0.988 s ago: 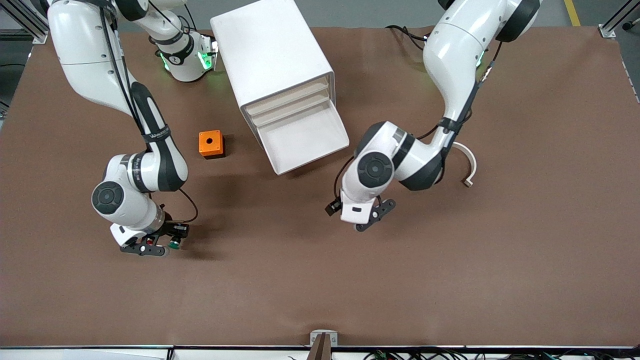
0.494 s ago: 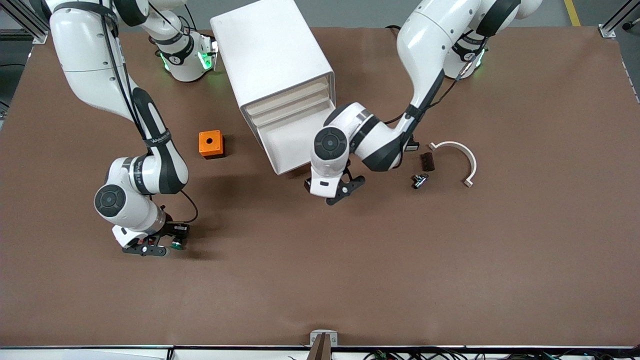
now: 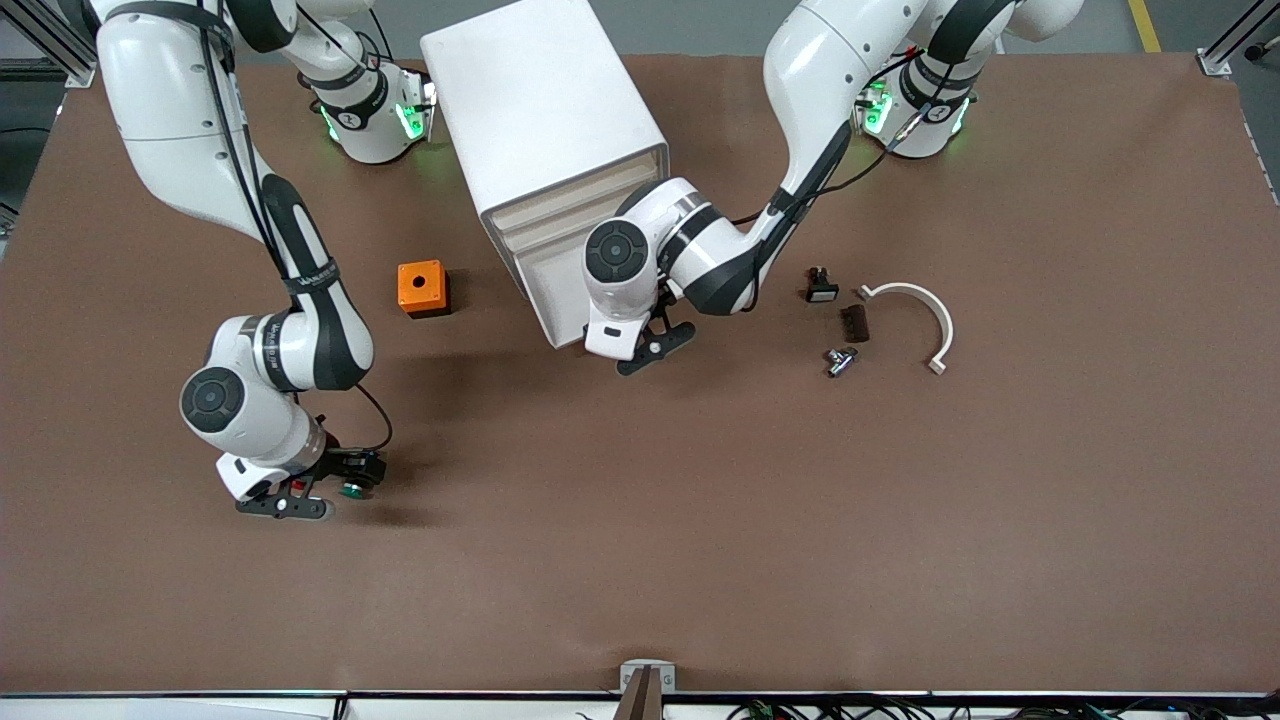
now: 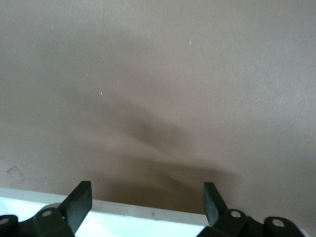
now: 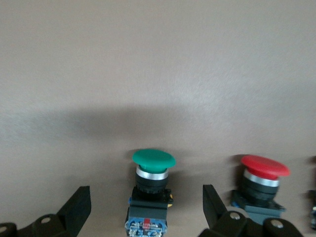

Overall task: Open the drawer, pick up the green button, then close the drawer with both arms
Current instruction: 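Push the drawer closed with the left gripper while the right gripper withdraws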

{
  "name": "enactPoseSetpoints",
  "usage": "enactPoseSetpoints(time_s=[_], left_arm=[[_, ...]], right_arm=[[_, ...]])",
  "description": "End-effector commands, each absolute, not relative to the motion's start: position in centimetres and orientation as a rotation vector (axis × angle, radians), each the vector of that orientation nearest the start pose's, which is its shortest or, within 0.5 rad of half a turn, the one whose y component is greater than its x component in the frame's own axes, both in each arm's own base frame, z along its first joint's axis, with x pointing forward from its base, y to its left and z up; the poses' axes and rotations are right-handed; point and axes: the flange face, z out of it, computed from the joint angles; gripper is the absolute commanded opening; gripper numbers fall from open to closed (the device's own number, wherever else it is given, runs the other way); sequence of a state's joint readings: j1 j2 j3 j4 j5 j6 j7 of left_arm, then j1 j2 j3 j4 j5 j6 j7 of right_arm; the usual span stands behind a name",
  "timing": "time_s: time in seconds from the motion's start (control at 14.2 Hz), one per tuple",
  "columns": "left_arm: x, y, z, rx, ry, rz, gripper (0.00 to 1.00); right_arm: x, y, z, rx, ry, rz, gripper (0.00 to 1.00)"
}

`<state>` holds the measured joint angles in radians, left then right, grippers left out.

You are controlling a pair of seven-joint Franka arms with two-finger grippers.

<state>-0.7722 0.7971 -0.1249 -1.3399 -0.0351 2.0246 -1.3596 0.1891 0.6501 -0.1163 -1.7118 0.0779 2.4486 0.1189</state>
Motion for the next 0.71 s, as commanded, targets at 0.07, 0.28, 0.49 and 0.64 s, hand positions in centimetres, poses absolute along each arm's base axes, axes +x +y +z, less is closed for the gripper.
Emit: enactPoseSetpoints(time_s=[0.07, 0.28, 0.49, 0.64], left_arm=[[45.5, -56.5, 24.2, -2.965, -0.821, 0.260, 0.99], [44.6, -57.2, 23.8, -2.962, -0.869, 0.364, 0.99], [43.9, -57.7, 23.8, -2.960, -0.918, 0.467, 0.99], [43.7, -57.9, 23.5, -2.949, -0.961, 0.548, 0.99]], right_arm=[[67.1, 3.3, 30.3, -3.125, 0.065, -0.155, 1.00], [65.5, 2.0, 36.6, -3.114, 0.048, -0.113, 1.00], [63.9, 1.5, 41.6, -3.104, 0.049, -0.085, 1.00], [62.7, 1.5, 44.8, -3.098, 0.045, -0.092, 1.00]])
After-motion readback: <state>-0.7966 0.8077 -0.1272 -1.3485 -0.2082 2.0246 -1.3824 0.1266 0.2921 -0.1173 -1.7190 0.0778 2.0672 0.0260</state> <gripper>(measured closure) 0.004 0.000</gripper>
